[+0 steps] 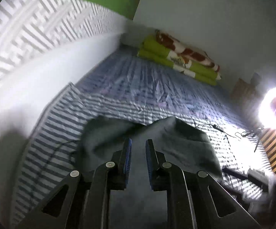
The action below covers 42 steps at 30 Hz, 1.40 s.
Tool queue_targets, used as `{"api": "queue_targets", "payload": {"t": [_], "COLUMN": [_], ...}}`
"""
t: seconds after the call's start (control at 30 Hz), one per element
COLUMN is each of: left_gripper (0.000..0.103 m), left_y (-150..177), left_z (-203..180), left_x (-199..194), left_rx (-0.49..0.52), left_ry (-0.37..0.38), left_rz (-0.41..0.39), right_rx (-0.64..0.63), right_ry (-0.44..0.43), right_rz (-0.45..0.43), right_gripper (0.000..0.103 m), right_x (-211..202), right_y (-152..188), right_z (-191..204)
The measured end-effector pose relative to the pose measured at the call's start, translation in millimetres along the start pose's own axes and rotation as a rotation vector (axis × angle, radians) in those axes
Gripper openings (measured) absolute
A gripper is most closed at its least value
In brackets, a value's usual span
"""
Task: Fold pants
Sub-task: 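Carry the folded pants with both tools toward the black clothes stack, then lower the pants onto the clothes stack and open both tools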
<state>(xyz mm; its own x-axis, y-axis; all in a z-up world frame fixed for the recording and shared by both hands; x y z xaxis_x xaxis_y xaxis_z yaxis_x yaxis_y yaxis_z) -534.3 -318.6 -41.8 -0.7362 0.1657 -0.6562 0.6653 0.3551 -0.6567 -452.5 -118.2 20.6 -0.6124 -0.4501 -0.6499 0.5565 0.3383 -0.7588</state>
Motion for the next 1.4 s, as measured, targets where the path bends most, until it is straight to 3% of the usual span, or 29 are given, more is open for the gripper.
{"api": "queue_targets", "payload": {"t": [0.07, 0.13, 0.2, 0.33, 0.43, 0.53, 0.6, 0.67, 0.87, 1.03, 1.2, 1.33, 1.4], "left_gripper": [0.033, 0.033, 0.033, 0.033, 0.039, 0.045, 0.046, 0.046, 0.046, 0.049, 0.059, 0.064, 0.074], "left_y": [-1.2, 0.8, 0.3, 2.6, 25.1, 64.5, 99.7, 124.2, 196.3, 232.6, 275.0, 300.8, 314.8], "left_z": [11.4, 25.6, 38.7, 44.1, 30.8, 15.1, 12.0, 11.1, -10.3, -63.6, -114.5, -146.1, -161.3], "left_x": [29.2, 50.1, 54.6, 5.9, -32.4, -43.5, -50.2, -64.1, -140.8, -239.4, -340.6, -409.4, -440.8], "left_rx": [0.0, -0.028, -0.086, -0.086, -0.052, -0.015, 0.043, 0.045, 0.036, 0.088, 0.134, 0.168, 0.188], "left_ry": [-0.068, -0.169, -0.19, -0.202, -0.122, -0.076, -0.16, -0.175, -0.202, -0.176, -0.151, -0.155, -0.166], "left_rz": [0.028, 0.05, 0.059, -0.014, -0.025, 0.085, 0.112, 0.114, 0.103, 0.0, -0.094, -0.157, -0.194], "right_rx": [-0.06, -0.094, -0.11, -0.065, -0.046, -0.066, -0.071, -0.081, -0.074, -0.062, -0.024, -0.041, -0.062], "right_ry": [0.012, 0.047, 0.061, 0.079, 0.045, 0.022, 0.006, 0.022, 0.042, 0.08, 0.072, 0.101, 0.13], "right_rz": [0.064, 0.138, 0.153, 0.134, 0.087, 0.101, 0.151, 0.193, 0.236, 0.172, 0.071, 0.002, -0.024], "right_gripper": [0.034, 0.033, 0.033, 0.033, 0.033, 0.035, 0.035, 0.035, 0.035, 0.035, 0.036, 0.045, 0.049], "right_x": [14.2, 30.3, 35.5, 15.4, -11.3, -27.6, -28.3, -38.3, -106.0, -189.5, -274.3, -338.8, -370.9], "right_y": [13.6, 36.4, 49.7, 48.5, 46.6, 58.0, 71.3, 87.8, 131.2, 150.1, 156.5, 168.1, 177.1], "right_z": [10.1, 9.2, 6.0, -4.5, 3.1, 21.6, 31.6, 40.3, 66.6, 93.3, 115.5, 133.1, 142.5]}}
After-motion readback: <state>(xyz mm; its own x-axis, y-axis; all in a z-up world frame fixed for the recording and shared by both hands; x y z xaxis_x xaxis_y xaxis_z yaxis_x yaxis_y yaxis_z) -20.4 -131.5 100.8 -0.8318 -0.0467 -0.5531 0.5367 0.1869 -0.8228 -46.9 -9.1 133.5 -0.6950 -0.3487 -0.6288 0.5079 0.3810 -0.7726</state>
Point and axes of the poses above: each gripper's, at about its wrist camera, not at the fingertips, and x roughly the way its jaws point, z to its left, y to its underside, the point moved 4 cm from there along x, roughly the way its jaws point, and after that the axes turned 10 degrees about -x, right-handed, at the moved point
